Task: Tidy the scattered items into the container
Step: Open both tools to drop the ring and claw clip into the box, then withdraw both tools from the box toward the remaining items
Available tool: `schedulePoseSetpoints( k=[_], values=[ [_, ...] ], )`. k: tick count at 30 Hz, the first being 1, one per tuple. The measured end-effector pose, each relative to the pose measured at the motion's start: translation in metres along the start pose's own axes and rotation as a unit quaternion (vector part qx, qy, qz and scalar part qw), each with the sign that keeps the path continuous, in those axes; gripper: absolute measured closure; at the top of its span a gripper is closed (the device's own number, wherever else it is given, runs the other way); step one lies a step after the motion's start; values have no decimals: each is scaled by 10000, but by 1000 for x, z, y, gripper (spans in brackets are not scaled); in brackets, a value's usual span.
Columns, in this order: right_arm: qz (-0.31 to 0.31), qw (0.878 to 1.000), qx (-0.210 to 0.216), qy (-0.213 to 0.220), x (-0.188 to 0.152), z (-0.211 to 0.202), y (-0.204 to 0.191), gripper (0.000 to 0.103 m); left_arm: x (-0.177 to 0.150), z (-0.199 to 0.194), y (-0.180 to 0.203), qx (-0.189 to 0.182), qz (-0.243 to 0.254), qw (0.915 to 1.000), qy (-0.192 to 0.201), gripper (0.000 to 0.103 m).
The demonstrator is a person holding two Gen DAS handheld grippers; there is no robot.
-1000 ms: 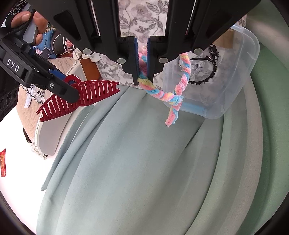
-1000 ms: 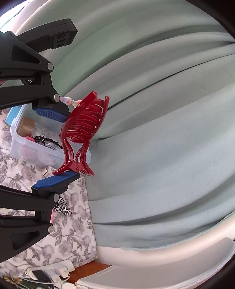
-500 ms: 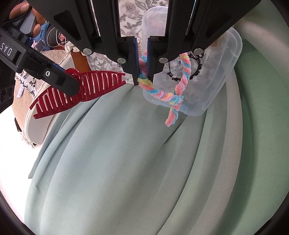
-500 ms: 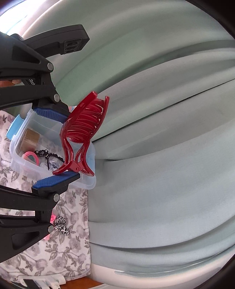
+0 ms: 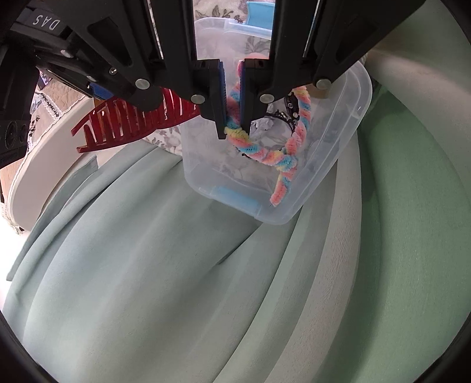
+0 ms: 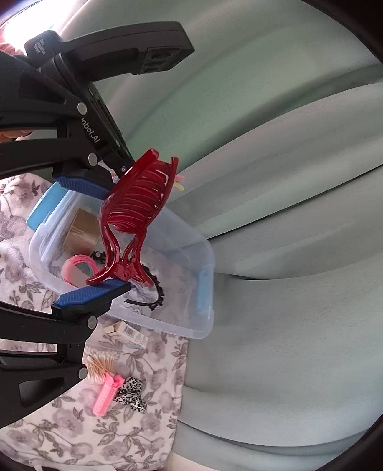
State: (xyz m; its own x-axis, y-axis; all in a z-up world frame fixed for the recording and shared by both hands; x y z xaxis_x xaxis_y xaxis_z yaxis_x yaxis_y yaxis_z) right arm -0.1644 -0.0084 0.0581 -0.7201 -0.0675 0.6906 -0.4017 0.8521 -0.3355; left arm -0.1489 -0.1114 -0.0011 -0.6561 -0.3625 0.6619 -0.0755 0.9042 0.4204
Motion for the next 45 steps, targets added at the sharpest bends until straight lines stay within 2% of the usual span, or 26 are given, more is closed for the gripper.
schedulePoseSetpoints(
  k=[10,12,14,16,18,25,37,39,45],
  values=[
    [-151,9991,24,-403,-20,25,-8,44,0,9,-21,105,-229,9996,-107,94],
    [-171,9989,19,-429,-22,26,-8,44,0,8,-21,92,-266,9995,-133,83],
    [-162,9989,45,-428,-23,26,-8,38,0,7,-25,121,-359,9992,-135,61],
    [-121,9990,42,-421,-23,23,-6,27,0,8,-27,44,-462,9988,-152,53],
    [-114,9991,34,-414,-21,27,-3,22,0,8,-27,33,-503,9986,-160,46],
    [-99,9991,2,-412,-24,26,2,17,-2,11,-23,-4,-524,9984,-201,27],
    [93,9996,-103,-229,-25,10,20,2,-2,2,-14,71,-481,9987,-165,23],
    [117,9997,-137,-180,-24,6,24,0,-2,-1,-12,115,-443,9989,-133,17],
    [178,9996,-231,2,-24,-10,35,0,0,-9,1,250,-247,9994,13,14]
  ],
)
Point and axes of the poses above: each gripper's, at about its wrist camera, not at the fingertips, and z roughly the way its jaws point, y to its right, x to its top, the point moved 8 cm from there along z, roughly the way its jaws point, and after that the axes turned 2 degrees about -z, right-handed, at the moved point
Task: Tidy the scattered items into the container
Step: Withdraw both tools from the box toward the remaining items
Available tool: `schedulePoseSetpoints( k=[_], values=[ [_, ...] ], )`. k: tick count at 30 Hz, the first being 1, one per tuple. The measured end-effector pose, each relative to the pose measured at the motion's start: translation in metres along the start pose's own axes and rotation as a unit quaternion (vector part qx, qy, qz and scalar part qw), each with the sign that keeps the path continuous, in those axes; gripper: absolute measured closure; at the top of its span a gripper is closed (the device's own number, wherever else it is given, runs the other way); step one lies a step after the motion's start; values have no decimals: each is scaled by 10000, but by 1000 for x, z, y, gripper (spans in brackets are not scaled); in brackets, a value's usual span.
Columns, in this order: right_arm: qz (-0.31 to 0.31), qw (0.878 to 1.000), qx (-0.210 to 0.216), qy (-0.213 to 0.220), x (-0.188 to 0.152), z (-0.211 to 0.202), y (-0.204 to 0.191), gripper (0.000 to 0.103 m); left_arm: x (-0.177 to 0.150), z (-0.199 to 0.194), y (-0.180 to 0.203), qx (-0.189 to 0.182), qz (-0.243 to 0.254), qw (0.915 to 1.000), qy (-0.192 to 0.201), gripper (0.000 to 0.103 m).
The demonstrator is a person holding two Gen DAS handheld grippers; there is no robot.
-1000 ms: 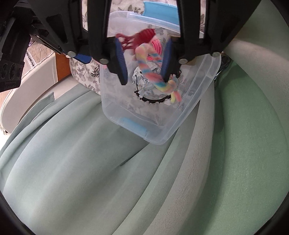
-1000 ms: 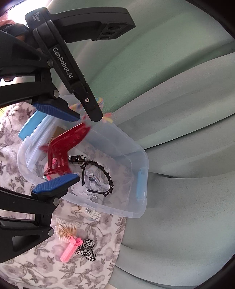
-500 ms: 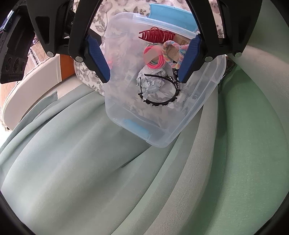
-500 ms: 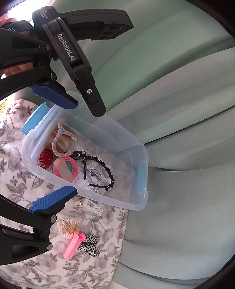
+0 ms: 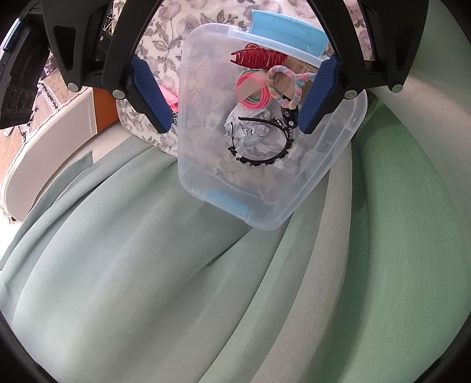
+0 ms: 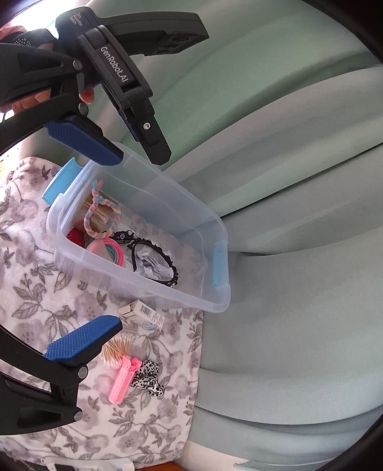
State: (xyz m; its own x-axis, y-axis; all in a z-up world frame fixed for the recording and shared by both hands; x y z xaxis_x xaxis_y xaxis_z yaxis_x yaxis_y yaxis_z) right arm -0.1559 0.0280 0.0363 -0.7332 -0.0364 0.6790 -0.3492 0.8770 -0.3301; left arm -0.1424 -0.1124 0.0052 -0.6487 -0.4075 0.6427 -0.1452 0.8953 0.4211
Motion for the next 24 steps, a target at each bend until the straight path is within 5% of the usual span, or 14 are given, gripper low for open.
schedulePoseSetpoints(
  k=[10,24],
  values=[
    [176,9979,-85,620,1,-39,26,0,0,-19,35,13,446,9981,427,4],
    [642,9847,-355,1579,1,-97,78,0,-6,-31,88,51,1063,9905,867,4]
  ],
)
Point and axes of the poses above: each gripper's, at about its wrist camera, not at the fingertips, and z roughly the way its jaws point, y to its right, x to its top, the point moved 8 cm from there along z, roughly the way its jaws point, and after that the axes turned 2 degrees about -z, right-handed, at the moved point
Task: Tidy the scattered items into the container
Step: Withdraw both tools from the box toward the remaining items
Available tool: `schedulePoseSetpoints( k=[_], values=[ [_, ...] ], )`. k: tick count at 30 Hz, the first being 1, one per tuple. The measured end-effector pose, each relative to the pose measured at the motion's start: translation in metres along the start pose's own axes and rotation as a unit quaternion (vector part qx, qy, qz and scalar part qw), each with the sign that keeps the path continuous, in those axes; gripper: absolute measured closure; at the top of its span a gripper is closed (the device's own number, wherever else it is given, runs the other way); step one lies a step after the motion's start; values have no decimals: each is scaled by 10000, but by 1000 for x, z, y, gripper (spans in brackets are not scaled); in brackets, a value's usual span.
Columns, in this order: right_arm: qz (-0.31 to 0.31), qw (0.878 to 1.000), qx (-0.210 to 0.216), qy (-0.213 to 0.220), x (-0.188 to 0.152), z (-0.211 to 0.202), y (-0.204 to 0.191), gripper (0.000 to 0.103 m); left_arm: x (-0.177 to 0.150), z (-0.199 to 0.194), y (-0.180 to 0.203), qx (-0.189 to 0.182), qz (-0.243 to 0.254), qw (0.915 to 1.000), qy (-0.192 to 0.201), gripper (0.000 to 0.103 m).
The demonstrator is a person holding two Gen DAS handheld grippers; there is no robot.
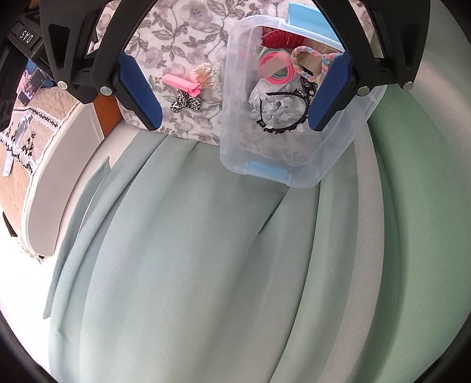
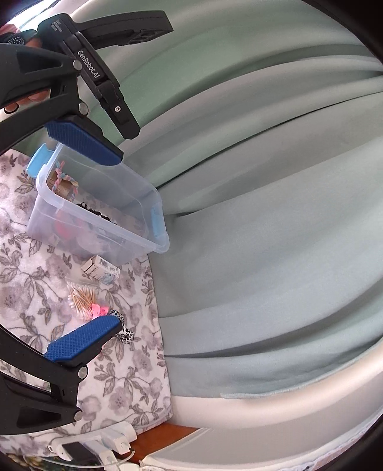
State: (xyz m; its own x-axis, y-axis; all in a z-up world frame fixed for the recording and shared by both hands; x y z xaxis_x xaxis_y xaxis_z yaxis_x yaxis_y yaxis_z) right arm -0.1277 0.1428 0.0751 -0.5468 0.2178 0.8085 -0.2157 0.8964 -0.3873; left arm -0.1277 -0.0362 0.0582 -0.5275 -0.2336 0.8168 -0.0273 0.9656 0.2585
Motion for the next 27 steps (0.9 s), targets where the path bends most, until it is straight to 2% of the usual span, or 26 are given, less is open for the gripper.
schedulePoseSetpoints(
  k=[6,14,21,27],
  values=[
    [279,9992,-276,-17,-3,-11,35,0,-10,14,34,-257,186,9994,-161,4],
    [620,9956,-686,-157,-19,-13,93,0,-43,47,72,-757,194,9941,-754,2],
    [966,9898,-1015,-262,-37,-10,143,0,-76,74,98,-993,487,9864,-1219,0],
    [1076,9861,-1119,-593,-62,9,172,0,-109,101,109,-1155,658,9755,-1753,0]
  ],
)
Point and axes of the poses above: each gripper's, at about its wrist camera, not at the fingertips, and z roughly the way its jaws point, y to its right, x to its top, the point moved 8 cm from there along z, roughly the way its jaws point, and after that the axes turned 2 degrees about -z, right-handed, at the moved point
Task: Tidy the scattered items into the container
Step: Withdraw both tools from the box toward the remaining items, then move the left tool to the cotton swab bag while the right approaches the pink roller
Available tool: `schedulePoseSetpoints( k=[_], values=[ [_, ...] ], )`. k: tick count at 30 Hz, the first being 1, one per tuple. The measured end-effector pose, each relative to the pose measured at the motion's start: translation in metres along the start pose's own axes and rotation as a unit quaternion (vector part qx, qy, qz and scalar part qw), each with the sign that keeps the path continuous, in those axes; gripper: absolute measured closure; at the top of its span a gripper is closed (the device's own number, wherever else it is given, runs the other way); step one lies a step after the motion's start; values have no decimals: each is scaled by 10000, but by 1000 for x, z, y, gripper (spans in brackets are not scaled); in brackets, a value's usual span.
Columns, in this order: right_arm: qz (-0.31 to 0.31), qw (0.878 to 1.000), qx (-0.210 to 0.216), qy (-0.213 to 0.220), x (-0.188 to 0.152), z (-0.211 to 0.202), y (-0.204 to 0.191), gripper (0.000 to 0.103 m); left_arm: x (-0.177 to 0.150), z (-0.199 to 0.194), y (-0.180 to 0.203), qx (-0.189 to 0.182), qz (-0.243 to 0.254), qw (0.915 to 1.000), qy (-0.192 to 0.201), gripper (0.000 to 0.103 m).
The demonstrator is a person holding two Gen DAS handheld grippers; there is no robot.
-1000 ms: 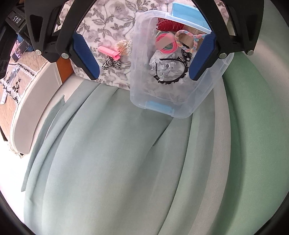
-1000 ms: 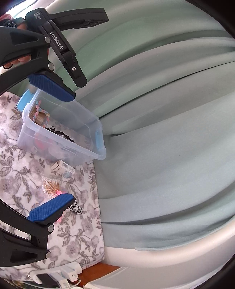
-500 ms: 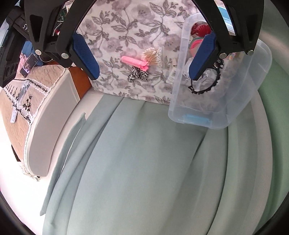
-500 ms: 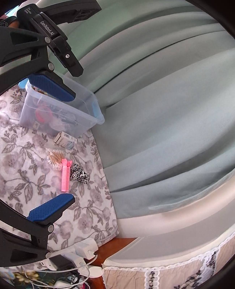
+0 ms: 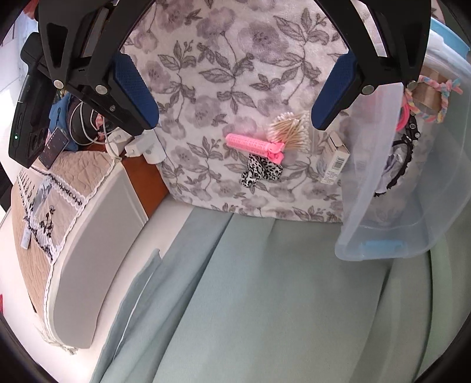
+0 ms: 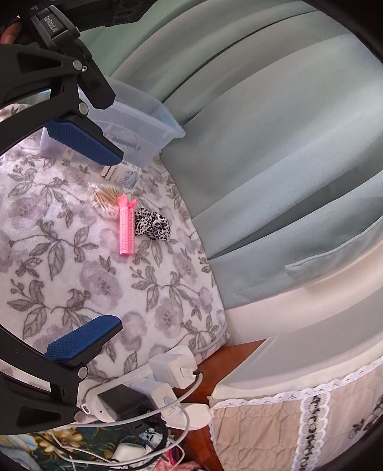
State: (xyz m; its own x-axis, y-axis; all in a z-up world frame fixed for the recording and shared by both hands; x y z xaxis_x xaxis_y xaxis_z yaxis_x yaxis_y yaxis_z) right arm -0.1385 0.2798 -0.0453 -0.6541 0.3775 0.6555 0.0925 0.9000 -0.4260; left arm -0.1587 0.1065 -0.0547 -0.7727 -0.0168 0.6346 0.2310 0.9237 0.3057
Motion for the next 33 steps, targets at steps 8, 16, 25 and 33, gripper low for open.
schedulePoseSetpoints(
  k=[8,16,25,33],
  values=[
    [-231,9971,23,-728,-20,37,22,0,-23,48,-16,764,-10,9954,-570,0],
    [-1055,9885,236,-1060,-14,72,12,2,-39,98,-35,1199,-338,9869,-1022,0],
    [-1681,9709,580,-1607,-17,130,4,20,-35,137,-67,1574,-771,9780,-1135,0],
    [-1904,9584,925,-1913,-23,166,3,30,-31,160,-82,1792,-992,9713,-1212,9]
  ],
)
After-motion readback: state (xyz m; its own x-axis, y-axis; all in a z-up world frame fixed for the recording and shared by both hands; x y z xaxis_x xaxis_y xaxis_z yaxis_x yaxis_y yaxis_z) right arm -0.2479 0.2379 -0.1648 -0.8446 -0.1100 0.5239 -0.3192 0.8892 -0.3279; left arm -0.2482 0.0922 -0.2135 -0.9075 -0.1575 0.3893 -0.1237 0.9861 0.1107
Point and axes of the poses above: each gripper's, at about its wrist camera, not at the fingertips, and z roughly the way its jaws point, y to its right, x to its top, the point moved 8 cm from there along z, roughly the way its jaws point, and after that the axes turned 2 degrees about -z, right-handed, at the moved point
